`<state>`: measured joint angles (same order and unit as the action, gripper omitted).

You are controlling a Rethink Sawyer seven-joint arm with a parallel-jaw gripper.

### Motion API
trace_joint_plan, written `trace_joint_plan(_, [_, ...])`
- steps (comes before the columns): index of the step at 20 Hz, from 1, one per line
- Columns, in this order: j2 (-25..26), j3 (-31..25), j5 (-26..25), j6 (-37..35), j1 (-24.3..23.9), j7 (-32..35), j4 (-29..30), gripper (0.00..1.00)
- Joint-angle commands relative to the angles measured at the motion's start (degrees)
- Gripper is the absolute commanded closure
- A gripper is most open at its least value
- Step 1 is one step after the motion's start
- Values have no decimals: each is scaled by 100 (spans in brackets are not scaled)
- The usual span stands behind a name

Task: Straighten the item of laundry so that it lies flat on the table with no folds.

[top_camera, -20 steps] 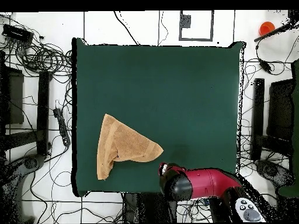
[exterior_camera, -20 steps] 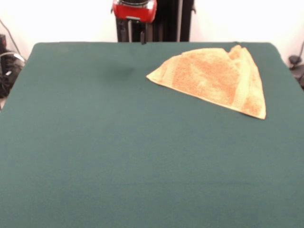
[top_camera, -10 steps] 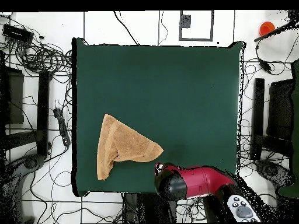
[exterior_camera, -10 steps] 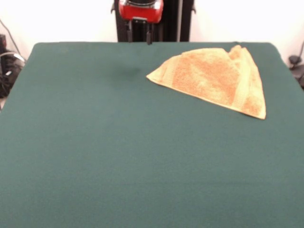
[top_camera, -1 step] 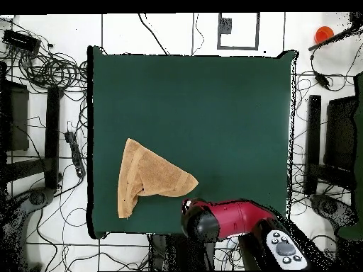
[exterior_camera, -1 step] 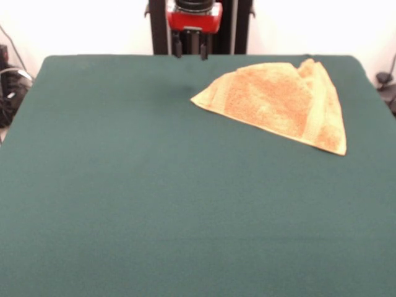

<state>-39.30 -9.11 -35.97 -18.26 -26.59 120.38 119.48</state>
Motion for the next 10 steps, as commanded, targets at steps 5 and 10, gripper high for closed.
trace_joint_plan(5, [583,-196,8,220,353,349,-621,0])
trace_joint_plan(10, [655,-221,69,216,277,345,-601,0])
